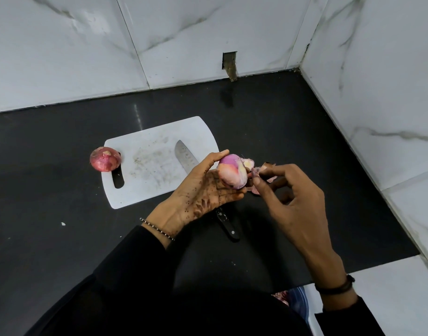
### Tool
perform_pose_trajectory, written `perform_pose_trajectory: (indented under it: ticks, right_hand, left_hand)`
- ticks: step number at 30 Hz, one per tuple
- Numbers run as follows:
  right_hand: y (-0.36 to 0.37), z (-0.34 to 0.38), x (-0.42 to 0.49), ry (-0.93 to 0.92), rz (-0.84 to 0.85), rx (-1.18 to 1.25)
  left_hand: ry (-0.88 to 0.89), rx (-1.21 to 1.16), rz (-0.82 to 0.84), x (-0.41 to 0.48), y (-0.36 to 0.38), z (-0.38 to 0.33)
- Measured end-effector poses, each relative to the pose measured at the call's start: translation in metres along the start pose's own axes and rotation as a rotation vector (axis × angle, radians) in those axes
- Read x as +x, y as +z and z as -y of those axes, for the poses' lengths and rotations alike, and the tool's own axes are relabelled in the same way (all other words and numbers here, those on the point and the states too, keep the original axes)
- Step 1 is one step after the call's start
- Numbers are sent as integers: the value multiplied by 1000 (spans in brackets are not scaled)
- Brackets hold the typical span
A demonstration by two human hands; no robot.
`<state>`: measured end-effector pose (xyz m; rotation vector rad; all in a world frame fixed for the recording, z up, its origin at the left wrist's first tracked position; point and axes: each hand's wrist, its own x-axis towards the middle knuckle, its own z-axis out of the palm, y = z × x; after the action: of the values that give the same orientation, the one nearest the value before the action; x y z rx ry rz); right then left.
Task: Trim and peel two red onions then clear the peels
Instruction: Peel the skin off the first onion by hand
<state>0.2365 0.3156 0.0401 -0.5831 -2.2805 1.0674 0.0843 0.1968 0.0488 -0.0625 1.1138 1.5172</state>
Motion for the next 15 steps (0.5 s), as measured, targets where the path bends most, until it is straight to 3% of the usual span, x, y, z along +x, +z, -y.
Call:
perform_pose_trajectory:
  ticks: [15]
  right_hand:
    - [3, 20, -3, -144, -17, 87]
  left_hand:
    - [146, -220, 294, -6, -4, 17]
